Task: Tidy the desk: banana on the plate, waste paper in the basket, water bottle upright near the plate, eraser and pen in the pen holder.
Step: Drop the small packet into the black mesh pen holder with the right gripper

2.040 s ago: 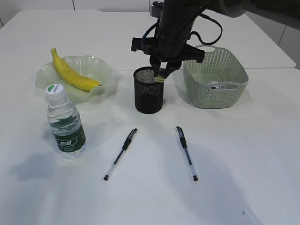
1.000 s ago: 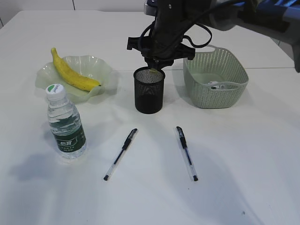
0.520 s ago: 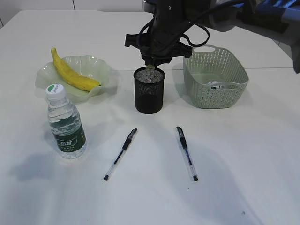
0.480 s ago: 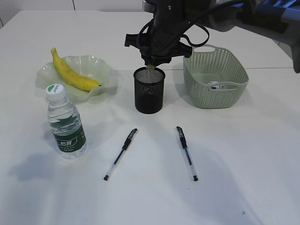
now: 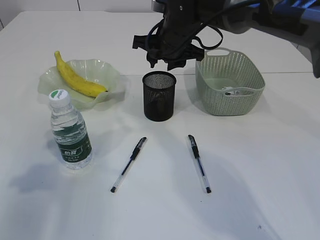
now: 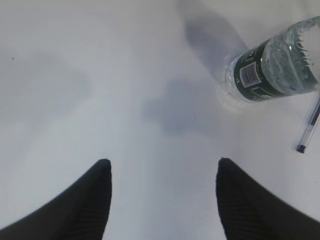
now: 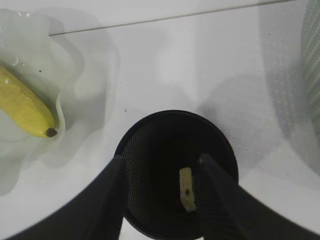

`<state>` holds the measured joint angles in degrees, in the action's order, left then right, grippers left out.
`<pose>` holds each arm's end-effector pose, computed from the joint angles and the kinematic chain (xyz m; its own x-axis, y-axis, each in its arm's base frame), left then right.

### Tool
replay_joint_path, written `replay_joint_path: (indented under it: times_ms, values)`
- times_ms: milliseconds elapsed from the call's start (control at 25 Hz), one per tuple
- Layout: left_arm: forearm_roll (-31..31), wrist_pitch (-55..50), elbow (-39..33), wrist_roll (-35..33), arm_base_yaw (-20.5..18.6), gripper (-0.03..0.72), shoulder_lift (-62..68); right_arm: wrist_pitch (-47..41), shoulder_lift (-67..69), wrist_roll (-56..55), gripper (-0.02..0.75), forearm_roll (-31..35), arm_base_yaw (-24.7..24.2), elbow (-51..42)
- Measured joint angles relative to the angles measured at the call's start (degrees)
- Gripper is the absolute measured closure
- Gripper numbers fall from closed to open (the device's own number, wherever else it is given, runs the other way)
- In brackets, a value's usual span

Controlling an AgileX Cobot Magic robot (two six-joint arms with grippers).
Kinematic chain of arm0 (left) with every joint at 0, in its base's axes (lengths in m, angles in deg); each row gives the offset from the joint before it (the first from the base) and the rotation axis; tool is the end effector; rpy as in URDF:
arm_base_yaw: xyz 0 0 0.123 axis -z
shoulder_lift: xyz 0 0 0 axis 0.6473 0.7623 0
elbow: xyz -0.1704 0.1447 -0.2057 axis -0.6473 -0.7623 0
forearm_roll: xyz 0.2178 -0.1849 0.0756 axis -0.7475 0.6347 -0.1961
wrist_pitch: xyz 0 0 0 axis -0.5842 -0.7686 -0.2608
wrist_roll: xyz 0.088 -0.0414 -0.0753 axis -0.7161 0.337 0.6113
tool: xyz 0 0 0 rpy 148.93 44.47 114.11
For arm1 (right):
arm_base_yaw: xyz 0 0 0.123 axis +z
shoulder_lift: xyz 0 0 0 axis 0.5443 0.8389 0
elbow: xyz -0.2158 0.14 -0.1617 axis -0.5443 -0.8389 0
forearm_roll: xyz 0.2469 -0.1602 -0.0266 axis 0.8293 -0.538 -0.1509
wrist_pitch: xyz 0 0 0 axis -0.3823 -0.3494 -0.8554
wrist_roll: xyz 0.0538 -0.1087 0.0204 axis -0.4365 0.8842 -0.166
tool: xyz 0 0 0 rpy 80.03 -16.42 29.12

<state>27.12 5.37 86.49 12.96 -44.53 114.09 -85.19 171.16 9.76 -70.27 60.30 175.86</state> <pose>0.2506 0.0005 0.2388 -0.8529 -0.2808 -0.4401 -0.1954 0.9535 -0.2295 0.5390 0.2595 0.2225 -0.8059 0.1407 -0.5751 0.0241 0.9783 0.2056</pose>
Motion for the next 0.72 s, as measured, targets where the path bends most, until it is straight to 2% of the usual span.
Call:
replay_joint_path:
  times_ms: [200, 320, 480, 720]
  values:
    - [0.0, 0.0, 0.0, 0.0, 0.0, 0.223, 0.0, -3.0, 0.0, 0.0, 0.395, 1.4, 0.0, 0.3]
    - [0.0, -0.1, 0.0, 0.0, 0.0, 0.223, 0.0, -10.0, 0.0, 1.5, 0.393, 2.7, 0.0, 2.2]
    - [0.0, -0.1, 0.0, 0.0, 0.0, 0.223, 0.0, -19.6, 0.0, 8.9, 0.393, 3.4, 0.0, 5.9]
    - [0.0, -0.4, 0.0, 0.0, 0.0, 0.223, 0.0, -21.1, 0.0, 15.2, 0.395, 5.0, 0.0, 7.4]
